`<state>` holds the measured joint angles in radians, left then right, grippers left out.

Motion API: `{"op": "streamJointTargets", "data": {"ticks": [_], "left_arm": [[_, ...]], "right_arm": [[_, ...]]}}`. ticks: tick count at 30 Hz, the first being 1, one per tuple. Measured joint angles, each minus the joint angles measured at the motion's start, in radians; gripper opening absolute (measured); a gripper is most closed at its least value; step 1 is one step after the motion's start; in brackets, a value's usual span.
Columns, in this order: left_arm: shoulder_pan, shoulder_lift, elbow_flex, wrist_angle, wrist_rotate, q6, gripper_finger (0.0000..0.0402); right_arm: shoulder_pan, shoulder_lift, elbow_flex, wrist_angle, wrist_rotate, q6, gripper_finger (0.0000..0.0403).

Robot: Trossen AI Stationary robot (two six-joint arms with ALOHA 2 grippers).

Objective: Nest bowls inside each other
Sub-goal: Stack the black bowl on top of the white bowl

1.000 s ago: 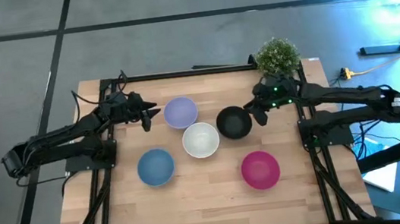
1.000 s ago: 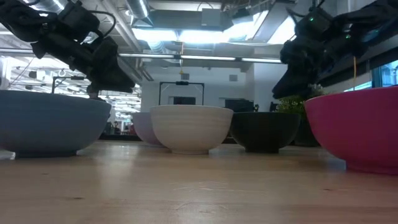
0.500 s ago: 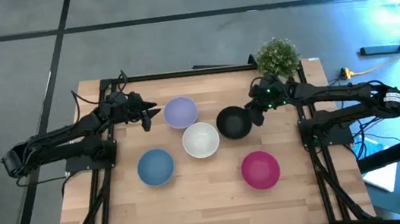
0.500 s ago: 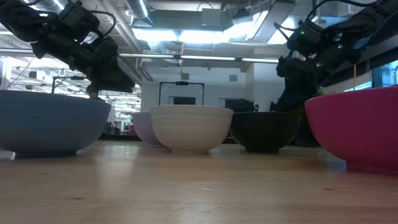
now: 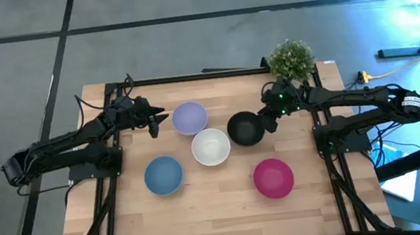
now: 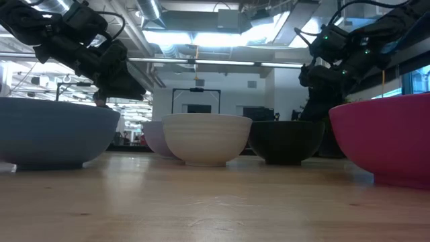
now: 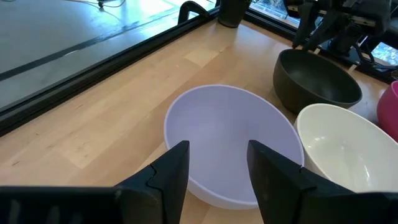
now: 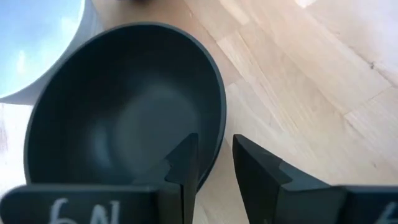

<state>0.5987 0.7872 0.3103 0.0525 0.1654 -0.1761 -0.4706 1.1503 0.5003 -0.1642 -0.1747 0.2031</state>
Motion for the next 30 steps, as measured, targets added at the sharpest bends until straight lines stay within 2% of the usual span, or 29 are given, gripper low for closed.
{"op": "streamJointTargets", "data": {"ticks": [12,25,30], "left_arm": [[0.000,0.000,0.000,0.000,0.000,0.000,0.0158],[0.000,0.000,0.000,0.000,0.000,0.003,0.0158],[0.000,0.000,0.000,0.000,0.000,0.003,0.0158]], "right_arm": [[0.000,0.024,0.000,0.001,-0.004,0.024,0.0098],[0.000,0.024,0.000,-0.001,-0.003,0.024,0.0012],[0.000,0.024,0.000,0.001,-0.002,0.029,0.0011]]}}
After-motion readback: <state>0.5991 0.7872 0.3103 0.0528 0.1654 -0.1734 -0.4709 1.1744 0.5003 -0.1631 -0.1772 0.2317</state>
